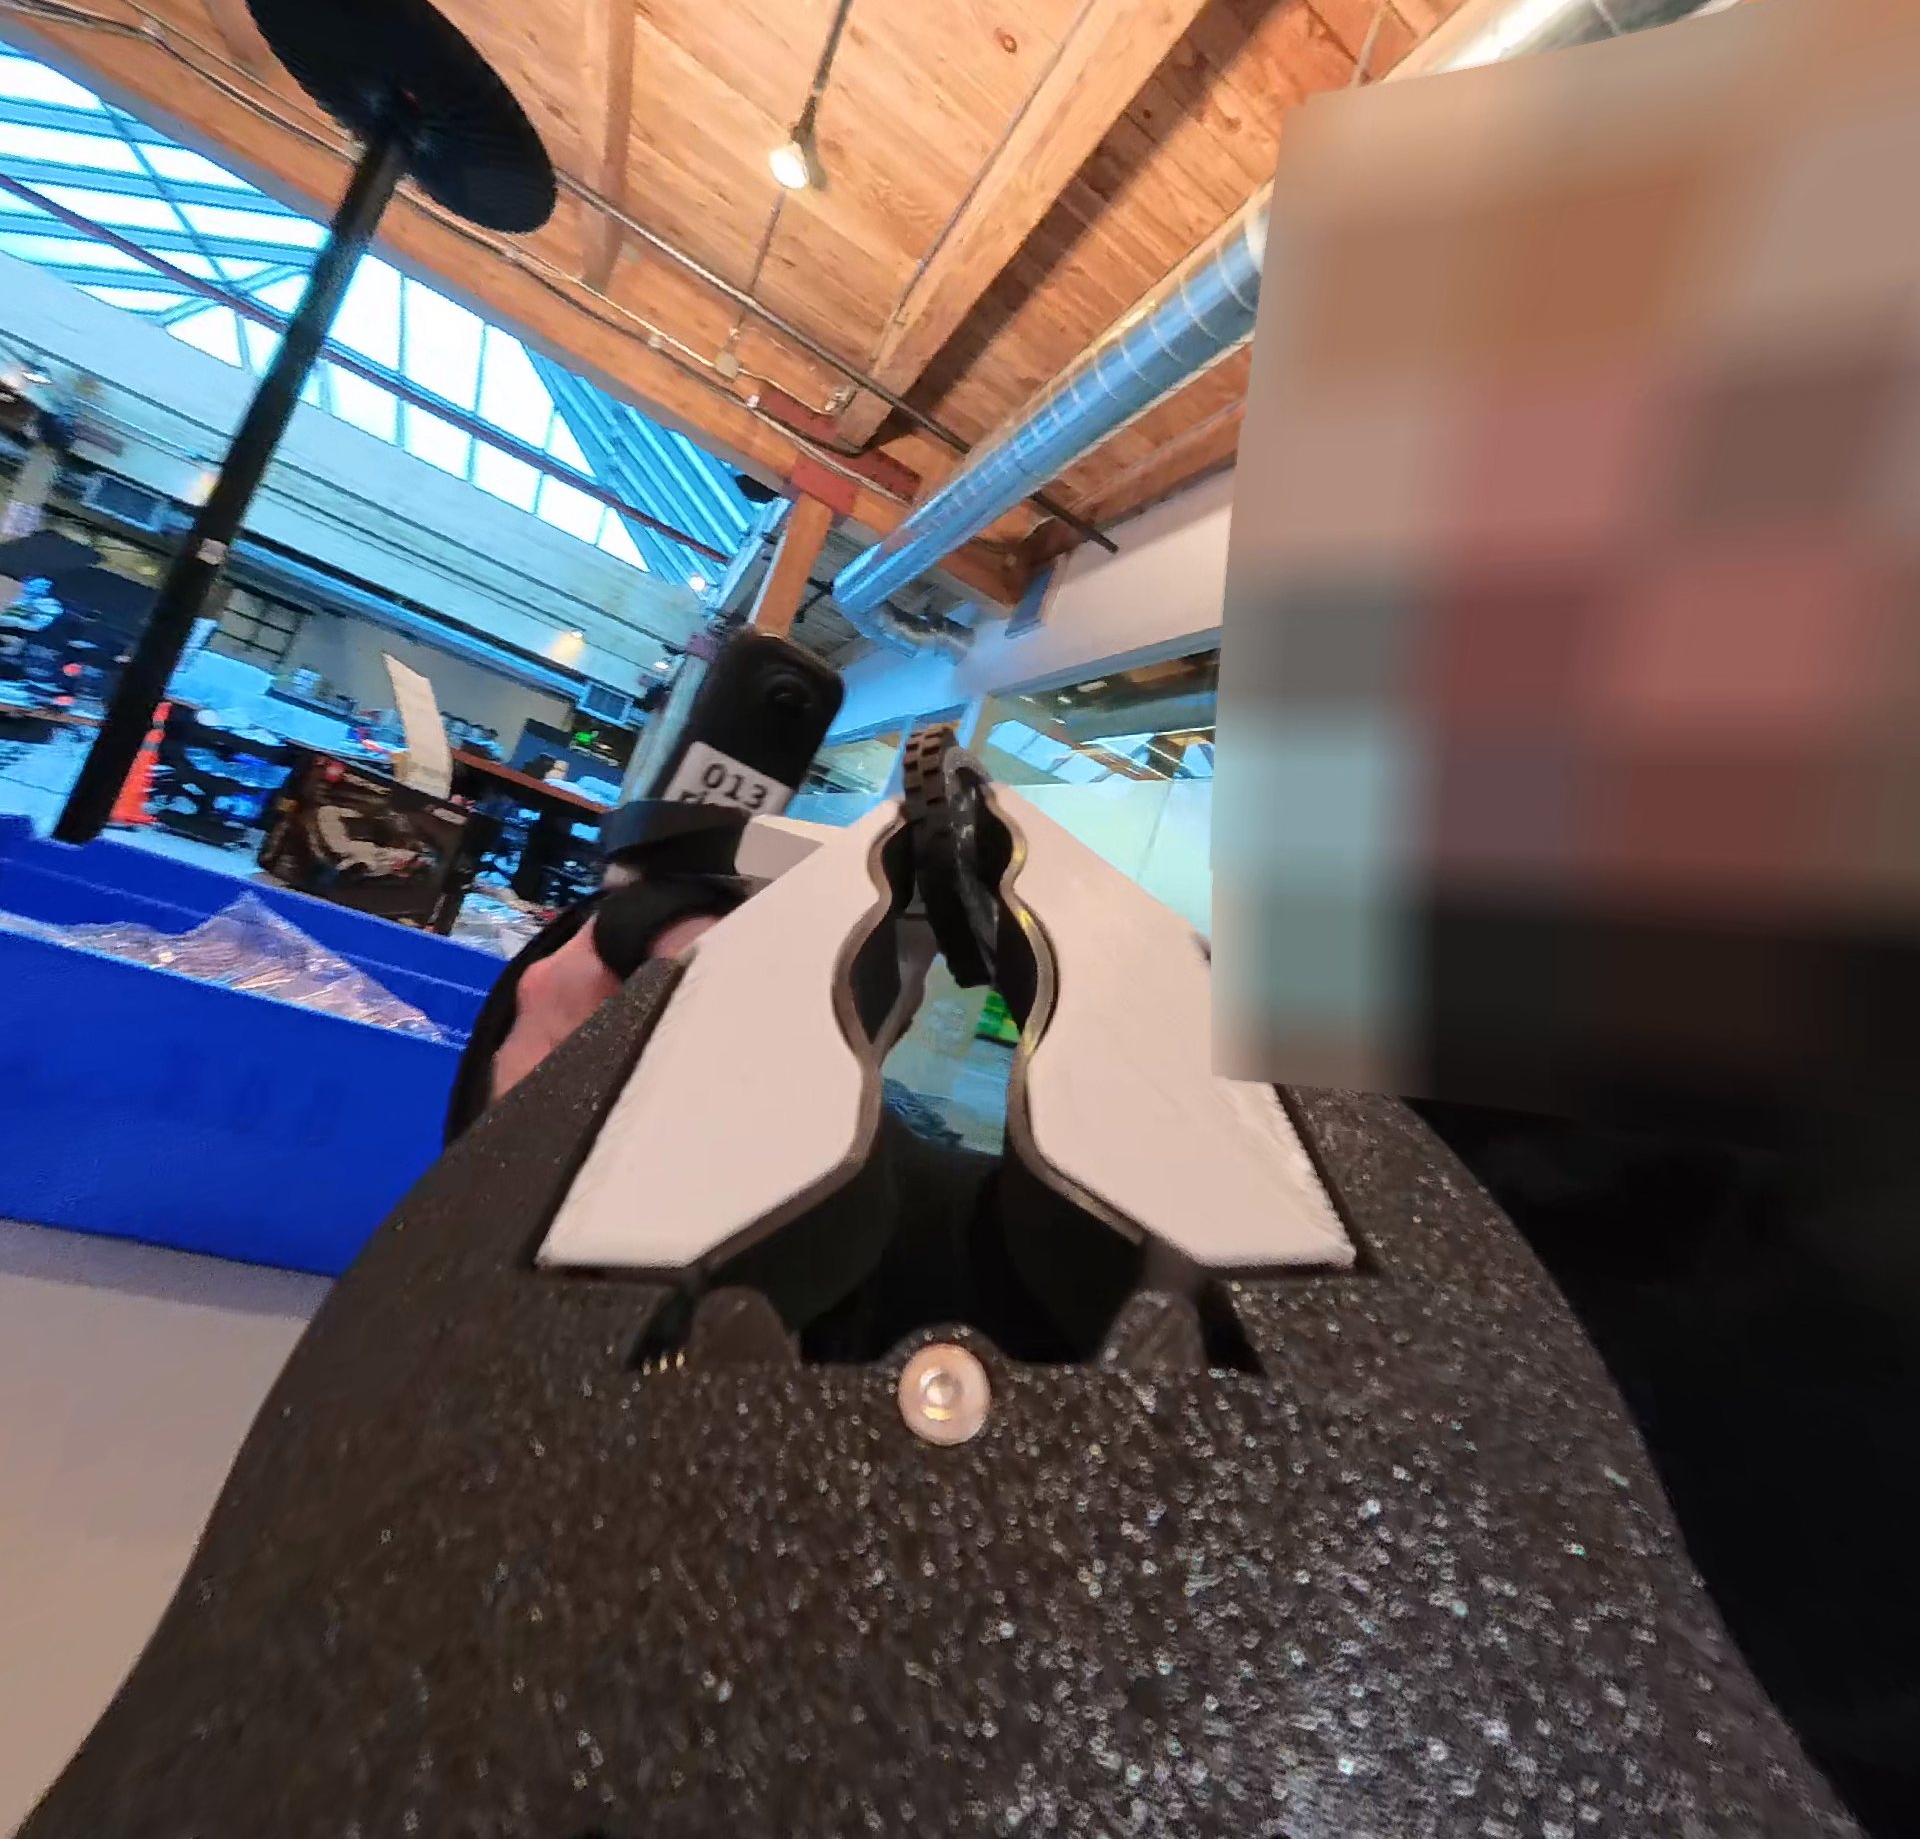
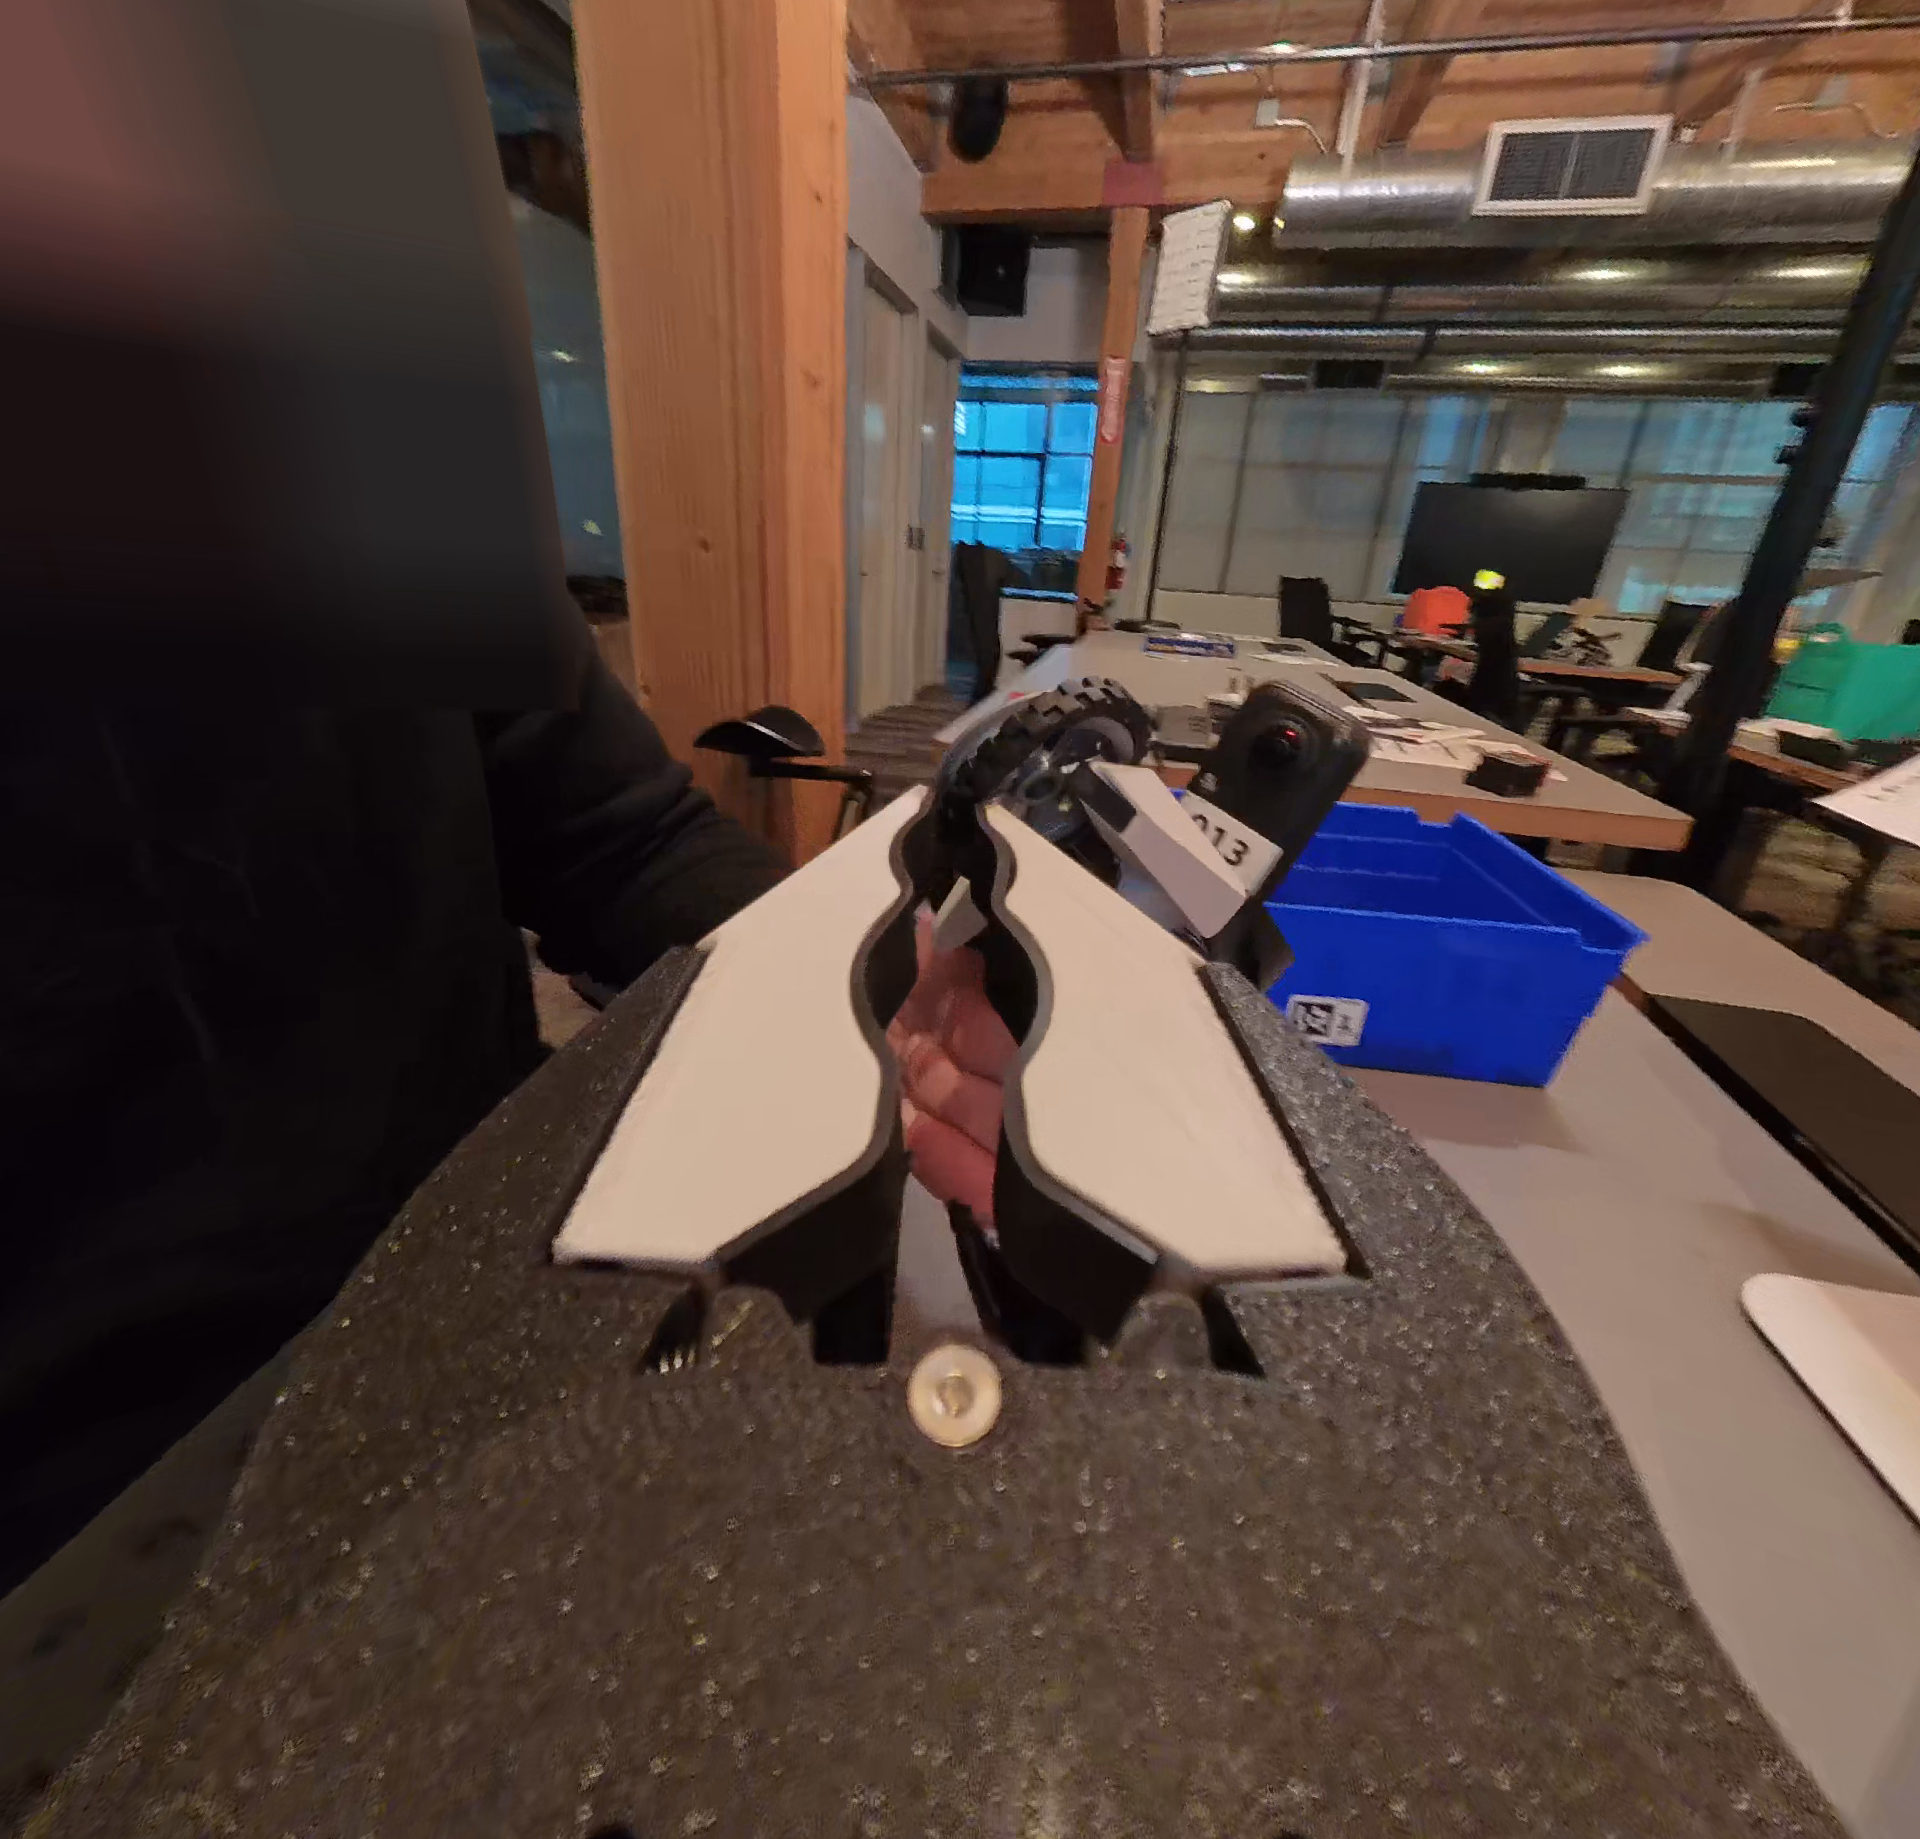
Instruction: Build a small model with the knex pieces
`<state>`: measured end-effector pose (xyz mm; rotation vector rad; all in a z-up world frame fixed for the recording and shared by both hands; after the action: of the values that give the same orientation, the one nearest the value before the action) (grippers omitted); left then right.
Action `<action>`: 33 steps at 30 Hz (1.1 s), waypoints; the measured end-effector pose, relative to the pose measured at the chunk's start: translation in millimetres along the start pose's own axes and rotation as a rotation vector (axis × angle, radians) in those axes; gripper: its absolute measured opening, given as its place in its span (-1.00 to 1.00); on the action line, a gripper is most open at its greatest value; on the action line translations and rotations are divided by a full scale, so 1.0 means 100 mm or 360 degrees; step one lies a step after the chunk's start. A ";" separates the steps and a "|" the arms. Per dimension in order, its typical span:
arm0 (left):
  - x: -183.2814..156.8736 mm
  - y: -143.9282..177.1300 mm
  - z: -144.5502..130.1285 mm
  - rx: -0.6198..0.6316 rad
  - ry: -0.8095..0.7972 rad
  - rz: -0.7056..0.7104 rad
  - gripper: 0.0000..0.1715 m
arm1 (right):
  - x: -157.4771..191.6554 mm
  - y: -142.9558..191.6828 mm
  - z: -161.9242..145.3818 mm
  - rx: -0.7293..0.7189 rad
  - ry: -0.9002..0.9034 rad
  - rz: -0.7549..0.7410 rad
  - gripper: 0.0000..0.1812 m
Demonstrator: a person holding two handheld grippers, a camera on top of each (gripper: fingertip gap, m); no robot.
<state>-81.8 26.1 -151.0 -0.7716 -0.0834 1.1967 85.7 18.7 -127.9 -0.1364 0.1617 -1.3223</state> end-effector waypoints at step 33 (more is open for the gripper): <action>0.06 0.09 0.08 0.0440 -0.0282 0.0485 -0.88 | -0.09 0.14 -0.11 0.0322 0.0061 -0.0364 -0.98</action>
<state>-89.9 36.0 -152.1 -0.4431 0.0557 1.5280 94.4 30.9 -140.5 0.0434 0.0445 -1.5612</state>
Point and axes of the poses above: each gripper's, where its closed fingertips meet, y back along the fingers, z out of its top, x = y × z across the jaws, the point moved 10 cm from there along y, back along the fingers, and after that the axes turned 1 degree about -y, right-handed, at the moved point
